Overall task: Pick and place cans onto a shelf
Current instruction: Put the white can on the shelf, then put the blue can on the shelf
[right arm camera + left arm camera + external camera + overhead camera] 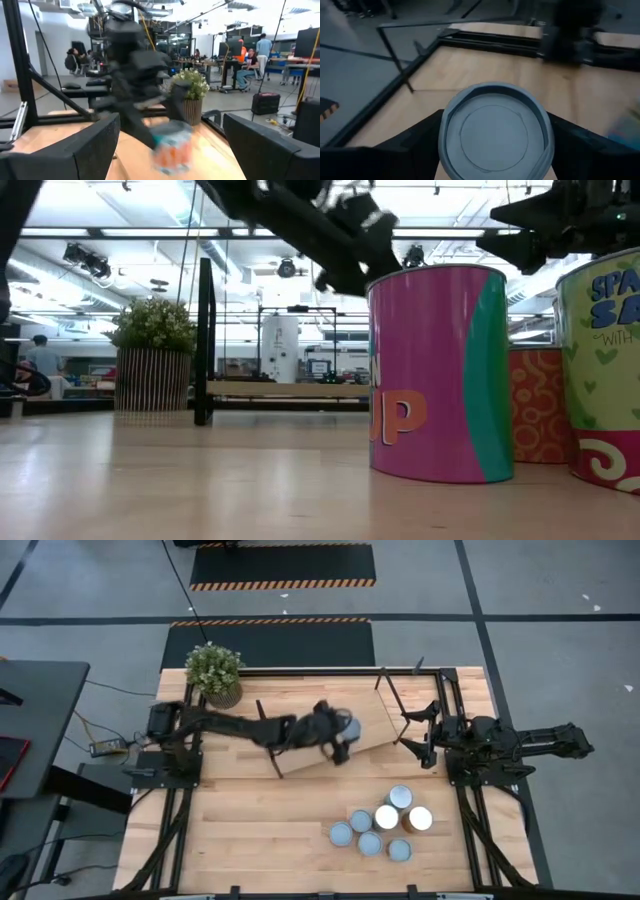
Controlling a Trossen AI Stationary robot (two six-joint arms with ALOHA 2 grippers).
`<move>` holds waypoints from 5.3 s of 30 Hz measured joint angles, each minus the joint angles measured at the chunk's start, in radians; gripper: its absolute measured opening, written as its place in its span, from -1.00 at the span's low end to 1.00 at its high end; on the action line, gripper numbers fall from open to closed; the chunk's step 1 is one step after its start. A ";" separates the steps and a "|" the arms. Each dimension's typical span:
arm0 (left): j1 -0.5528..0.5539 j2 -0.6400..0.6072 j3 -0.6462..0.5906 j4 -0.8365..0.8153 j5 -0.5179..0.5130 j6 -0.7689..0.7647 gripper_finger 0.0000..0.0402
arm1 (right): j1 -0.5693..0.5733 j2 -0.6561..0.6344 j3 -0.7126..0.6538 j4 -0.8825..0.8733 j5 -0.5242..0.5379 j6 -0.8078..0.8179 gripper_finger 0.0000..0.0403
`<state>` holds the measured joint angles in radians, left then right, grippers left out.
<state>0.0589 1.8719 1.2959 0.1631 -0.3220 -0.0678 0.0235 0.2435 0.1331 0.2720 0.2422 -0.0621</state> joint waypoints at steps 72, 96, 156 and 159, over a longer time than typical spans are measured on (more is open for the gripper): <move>0.046 0.143 0.397 -0.376 0.223 0.384 0.94 | 0.154 0.162 0.000 0.097 0.026 -0.039 0.80; -0.165 -0.130 -0.056 -0.138 0.048 0.281 0.94 | 0.470 0.691 0.297 -0.021 0.285 -0.021 0.80; -0.527 -0.889 -0.994 0.764 -0.377 0.388 0.94 | 0.502 1.112 0.913 -1.092 0.071 0.662 0.90; -0.528 -0.888 -0.994 0.754 -0.382 0.381 0.94 | 0.505 1.158 0.938 -1.055 0.050 0.627 0.90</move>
<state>-0.4686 0.9840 0.3019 0.9175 -0.7038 0.3131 0.5286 1.4019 1.0707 -0.7834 0.2920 0.5650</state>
